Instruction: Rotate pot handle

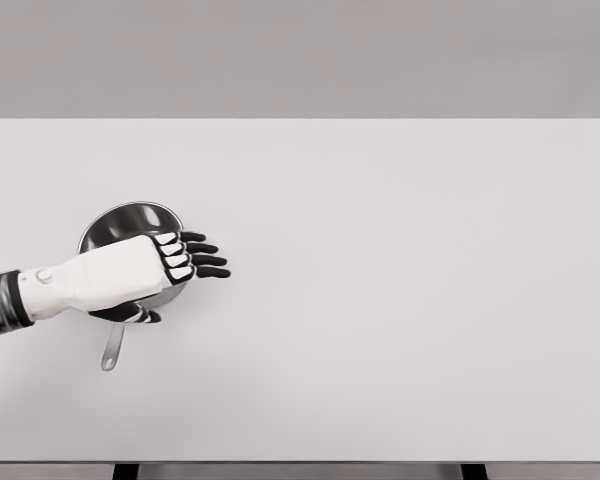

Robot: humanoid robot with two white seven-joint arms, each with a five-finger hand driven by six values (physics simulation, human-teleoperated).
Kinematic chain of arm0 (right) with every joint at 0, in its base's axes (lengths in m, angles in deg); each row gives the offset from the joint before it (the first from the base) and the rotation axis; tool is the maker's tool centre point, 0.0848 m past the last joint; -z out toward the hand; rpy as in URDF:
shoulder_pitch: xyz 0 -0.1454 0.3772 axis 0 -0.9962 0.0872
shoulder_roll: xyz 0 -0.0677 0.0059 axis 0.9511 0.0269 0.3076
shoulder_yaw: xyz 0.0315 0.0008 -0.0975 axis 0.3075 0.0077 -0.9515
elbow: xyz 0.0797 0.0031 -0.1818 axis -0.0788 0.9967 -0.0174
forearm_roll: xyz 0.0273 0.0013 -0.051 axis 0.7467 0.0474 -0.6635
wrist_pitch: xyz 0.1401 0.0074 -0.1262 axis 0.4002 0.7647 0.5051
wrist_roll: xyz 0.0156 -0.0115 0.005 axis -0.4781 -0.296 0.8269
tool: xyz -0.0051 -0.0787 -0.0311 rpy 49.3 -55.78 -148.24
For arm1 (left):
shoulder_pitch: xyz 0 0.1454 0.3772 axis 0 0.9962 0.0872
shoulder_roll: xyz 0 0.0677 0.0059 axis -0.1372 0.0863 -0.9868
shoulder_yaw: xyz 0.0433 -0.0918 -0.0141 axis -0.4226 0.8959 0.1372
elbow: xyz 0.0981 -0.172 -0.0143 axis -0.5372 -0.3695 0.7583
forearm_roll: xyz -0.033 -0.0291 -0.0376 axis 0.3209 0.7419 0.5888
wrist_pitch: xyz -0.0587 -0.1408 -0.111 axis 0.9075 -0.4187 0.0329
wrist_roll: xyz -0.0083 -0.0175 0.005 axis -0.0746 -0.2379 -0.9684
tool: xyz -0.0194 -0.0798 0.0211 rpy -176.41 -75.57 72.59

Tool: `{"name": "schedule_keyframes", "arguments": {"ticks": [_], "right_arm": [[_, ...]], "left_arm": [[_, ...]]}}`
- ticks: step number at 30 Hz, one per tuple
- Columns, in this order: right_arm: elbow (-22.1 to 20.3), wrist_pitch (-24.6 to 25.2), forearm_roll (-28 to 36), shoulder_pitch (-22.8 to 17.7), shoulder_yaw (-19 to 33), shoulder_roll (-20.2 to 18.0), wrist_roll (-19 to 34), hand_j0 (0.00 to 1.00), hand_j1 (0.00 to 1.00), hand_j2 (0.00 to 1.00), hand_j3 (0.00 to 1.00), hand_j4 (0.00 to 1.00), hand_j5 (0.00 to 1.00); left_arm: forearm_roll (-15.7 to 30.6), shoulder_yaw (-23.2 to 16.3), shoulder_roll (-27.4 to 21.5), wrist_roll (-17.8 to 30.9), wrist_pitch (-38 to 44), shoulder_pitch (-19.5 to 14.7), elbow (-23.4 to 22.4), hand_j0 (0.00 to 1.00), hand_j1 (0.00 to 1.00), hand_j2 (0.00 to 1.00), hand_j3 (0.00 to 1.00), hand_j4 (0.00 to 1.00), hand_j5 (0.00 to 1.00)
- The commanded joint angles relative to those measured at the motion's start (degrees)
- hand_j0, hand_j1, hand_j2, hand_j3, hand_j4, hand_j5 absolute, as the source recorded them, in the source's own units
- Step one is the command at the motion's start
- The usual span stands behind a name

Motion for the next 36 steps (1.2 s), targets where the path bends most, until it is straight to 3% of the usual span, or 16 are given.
{"name": "schedule_keyframes", "arguments": {"ticks": [1,10,36], "right_arm": [[0.0,0.0,0.0,0.0,0.0,0.0,0.0,1.0,1.0,1.0,1.0,1.0,1.0],[0.0,0.0,0.0,0.0,0.0,0.0,0.0,1.0,1.0,1.0,1.0,1.0,1.0],[0.0,0.0,0.0,0.0,0.0,0.0,0.0,1.0,1.0,1.0,1.0,1.0,1.0]], "left_arm": [[0.2,0.1,-0.4,0.0,0.0,0.1,0.0,1.0,1.0,1.0,1.0,1.0,1.0],[-0.6,2.3,-0.8,0.0,0.0,1.9,-0.1,1.0,1.0,1.0,1.0,1.0,1.0],[-4.9,2.6,-1.5,3.9,0.0,1.1,-0.1,1.0,1.0,1.0,1.0,1.0,1.0]]}}
